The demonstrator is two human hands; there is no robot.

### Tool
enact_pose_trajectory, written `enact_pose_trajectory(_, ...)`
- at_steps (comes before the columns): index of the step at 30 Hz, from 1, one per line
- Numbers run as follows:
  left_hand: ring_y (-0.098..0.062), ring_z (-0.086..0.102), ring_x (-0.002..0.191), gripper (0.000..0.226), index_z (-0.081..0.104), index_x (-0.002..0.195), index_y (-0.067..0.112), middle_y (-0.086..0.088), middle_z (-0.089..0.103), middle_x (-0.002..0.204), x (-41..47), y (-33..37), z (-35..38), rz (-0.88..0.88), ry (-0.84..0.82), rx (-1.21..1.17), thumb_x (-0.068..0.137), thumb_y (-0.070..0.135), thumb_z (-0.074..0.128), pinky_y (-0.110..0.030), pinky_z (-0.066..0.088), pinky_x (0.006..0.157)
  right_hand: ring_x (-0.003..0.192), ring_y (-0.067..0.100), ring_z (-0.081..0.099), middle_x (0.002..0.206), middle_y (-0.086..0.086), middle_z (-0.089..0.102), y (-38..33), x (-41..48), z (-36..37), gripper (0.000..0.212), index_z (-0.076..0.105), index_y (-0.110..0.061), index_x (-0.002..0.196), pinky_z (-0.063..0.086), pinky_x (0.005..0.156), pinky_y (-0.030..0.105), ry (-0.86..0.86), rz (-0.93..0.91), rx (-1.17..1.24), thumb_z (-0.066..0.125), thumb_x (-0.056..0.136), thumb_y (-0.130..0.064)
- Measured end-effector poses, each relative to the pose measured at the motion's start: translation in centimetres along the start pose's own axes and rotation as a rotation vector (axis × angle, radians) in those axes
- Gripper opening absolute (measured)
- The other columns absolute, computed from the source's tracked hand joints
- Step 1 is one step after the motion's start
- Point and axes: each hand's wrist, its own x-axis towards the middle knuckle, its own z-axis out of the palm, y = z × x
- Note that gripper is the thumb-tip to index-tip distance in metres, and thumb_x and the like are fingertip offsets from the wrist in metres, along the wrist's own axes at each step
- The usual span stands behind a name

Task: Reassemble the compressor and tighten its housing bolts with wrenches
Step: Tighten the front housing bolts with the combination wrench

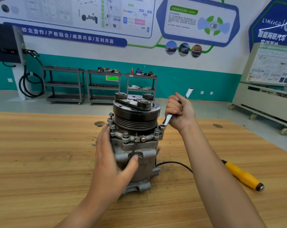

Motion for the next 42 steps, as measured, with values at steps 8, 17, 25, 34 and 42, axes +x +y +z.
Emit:
enact_pose_trajectory(8,-0.001,0.019,0.137,0.078,0.010,0.127,0.052,0.018,0.022,0.141,-0.1,-0.1,0.0,-0.007,-0.001,-0.016,0.069,0.041,0.060,-0.014,0.016,0.109,0.024,0.005,0.017,0.030,-0.004,0.028,0.3,0.4,0.0,0.058,0.041,-0.010,0.045,0.026,0.024,0.017,0.048,0.095,0.016,0.034,0.100,-0.027)
enact_pose_trajectory(17,-0.001,0.019,0.136,0.077,0.010,0.129,0.050,0.021,0.022,0.138,-0.1,-0.1,0.2,0.014,0.007,-0.025,0.073,0.034,0.062,-0.024,0.019,0.110,0.026,0.009,0.022,0.035,-0.007,0.023,1.3,-4.3,-0.1,0.043,0.034,-0.016,0.060,0.036,0.037,0.012,0.332,-0.451,0.027,0.029,0.102,-0.024)
enact_pose_trajectory(25,-0.006,0.021,0.136,0.086,0.009,0.130,0.046,0.016,0.020,0.139,-0.2,-0.4,0.3,0.032,0.023,-0.029,0.079,0.017,0.072,-0.028,0.020,0.112,0.037,0.014,0.029,0.041,-0.004,0.023,5.6,-8.2,1.3,0.043,0.034,-0.017,0.056,0.047,0.052,0.025,0.380,-0.862,-0.190,0.033,0.099,-0.020)
enact_pose_trajectory(34,-0.014,0.022,0.138,0.088,0.014,0.139,0.031,0.006,0.023,0.143,-0.2,-0.4,0.3,0.011,0.022,-0.009,0.076,0.010,0.073,-0.033,0.020,0.112,0.051,0.012,0.039,0.048,-0.010,0.037,10.4,-9.3,1.5,0.034,0.041,-0.021,0.054,0.048,0.070,0.021,0.279,-1.179,-0.729,0.044,0.088,-0.022)
enact_pose_trajectory(42,-0.023,0.024,0.138,0.092,0.019,0.146,0.009,-0.010,0.025,0.148,-0.2,0.1,0.0,-0.052,-0.035,-0.030,0.074,0.018,0.077,-0.051,0.028,0.111,0.062,0.009,0.033,0.062,-0.015,0.031,13.0,-8.1,1.6,0.028,0.037,-0.019,0.067,0.032,0.063,0.023,0.115,-1.320,-1.507,0.039,0.094,-0.021)
